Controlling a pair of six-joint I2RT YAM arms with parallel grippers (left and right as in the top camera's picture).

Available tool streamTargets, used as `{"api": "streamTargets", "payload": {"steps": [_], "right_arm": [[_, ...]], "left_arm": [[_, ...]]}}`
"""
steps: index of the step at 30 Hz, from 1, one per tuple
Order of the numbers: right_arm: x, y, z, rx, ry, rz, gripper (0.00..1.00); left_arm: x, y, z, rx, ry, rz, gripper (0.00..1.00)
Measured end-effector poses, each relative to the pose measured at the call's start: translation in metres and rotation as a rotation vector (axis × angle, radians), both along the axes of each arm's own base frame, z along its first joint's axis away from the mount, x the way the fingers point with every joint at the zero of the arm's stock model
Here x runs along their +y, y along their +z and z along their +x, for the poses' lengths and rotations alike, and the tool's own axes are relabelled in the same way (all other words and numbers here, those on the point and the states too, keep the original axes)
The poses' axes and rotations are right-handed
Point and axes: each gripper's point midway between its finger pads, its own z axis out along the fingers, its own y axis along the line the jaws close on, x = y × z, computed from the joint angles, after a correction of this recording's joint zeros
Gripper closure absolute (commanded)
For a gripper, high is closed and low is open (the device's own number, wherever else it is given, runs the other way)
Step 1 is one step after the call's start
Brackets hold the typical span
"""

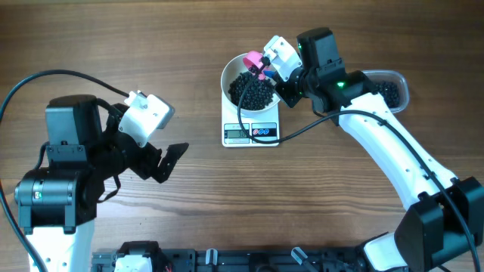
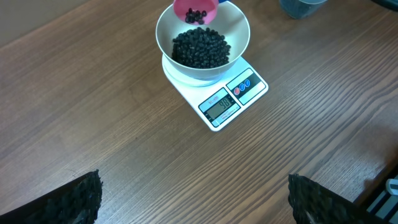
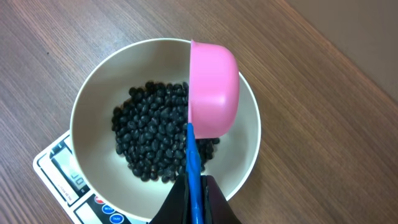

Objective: Scoop item into bowl and weigh 150g on scale
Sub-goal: 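Tip the scoop to pour beans into the white bowl, then move the empty scoop right back over the bean tub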

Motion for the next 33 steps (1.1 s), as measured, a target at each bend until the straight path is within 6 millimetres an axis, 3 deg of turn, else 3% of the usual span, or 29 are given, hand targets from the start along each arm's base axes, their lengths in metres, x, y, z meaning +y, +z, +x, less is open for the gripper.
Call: {"api": "streamTargets", "payload": {"steps": [16,22,33], "right_arm": [[0.002,0.008,0.007,-0.040,-0.005,0.018,0.96],[0.004,0.025,0.015,-0.108,-0.013,0.038,0.96],[-0.003,0.024,0.016,-0.113,-0.042,0.011,0.96]], "left_arm": [[0.000,0.000,0.000,0.000,0.000,0.000,0.00],[0.000,0.000,0.000,0.000,0.000,0.000,0.00],[0.000,0.000,0.000,0.000,0.000,0.000,0.00]]}}
